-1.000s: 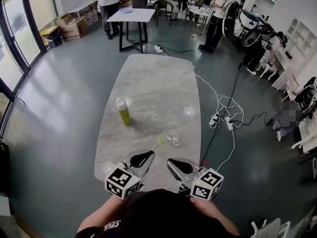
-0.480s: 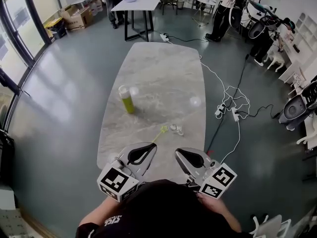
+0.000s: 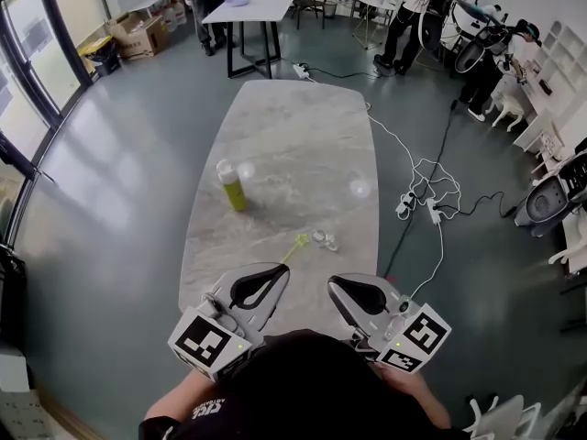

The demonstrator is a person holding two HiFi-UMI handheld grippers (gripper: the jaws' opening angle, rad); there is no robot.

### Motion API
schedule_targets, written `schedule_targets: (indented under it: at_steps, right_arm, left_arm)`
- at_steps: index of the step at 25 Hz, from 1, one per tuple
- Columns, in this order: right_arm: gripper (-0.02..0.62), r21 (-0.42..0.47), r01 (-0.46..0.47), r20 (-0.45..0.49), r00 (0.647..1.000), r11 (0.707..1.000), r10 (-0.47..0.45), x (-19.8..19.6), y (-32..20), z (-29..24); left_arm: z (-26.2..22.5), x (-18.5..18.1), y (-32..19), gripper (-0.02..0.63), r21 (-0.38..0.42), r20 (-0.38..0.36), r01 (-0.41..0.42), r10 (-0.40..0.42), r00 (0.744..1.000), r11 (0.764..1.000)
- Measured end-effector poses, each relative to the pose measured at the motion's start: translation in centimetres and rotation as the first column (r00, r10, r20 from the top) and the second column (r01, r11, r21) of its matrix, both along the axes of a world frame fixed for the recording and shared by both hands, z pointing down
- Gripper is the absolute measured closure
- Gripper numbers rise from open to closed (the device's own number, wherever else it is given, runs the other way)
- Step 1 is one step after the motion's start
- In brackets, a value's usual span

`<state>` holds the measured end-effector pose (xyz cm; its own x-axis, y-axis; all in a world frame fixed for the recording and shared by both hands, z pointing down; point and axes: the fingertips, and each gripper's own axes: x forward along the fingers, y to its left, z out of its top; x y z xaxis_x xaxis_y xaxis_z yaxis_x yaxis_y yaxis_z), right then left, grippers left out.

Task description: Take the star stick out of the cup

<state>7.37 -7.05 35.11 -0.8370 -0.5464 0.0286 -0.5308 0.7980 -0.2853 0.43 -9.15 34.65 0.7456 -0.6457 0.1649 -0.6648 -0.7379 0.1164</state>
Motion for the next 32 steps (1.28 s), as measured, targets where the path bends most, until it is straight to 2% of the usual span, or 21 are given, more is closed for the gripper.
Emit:
schedule_targets:
  at_steps: [5,12,19,32]
  right_arm:
    - [0.583,0.048,0.015,-0.012,1.0,0.999,-0.014,-0.3,0.4,-0.8]
    - [0.583,0.134,0.041,-0.046,0.998,0.99,-0.035,-0.7,1.2,-2.4]
    - [0.583,0.104,0.01,-0.02,1.0,0.995,-0.008,0.0,0.7,-1.8]
    - [0.583,0.084,-0.002,-0.001,1.0,0.996,0.002,0.4,0.6,-1.4]
  left_arm:
    - [0.1,0.7,0.1,0.603,0.002,0.002,-0.012,0.012,1.0,1.0]
    - [-0.3,0.3,0.2,0.603,0.014,0.004,0.013,-0.013,1.0,1.0]
    - [0.2,-0.1,0.1,0.603,-0.003,0.003,0.031,-0.031,1.0,1.0]
    - [0.4,0.5,0.0,0.603,-0.012,0.009,0.014,-0.014,1.0,1.0]
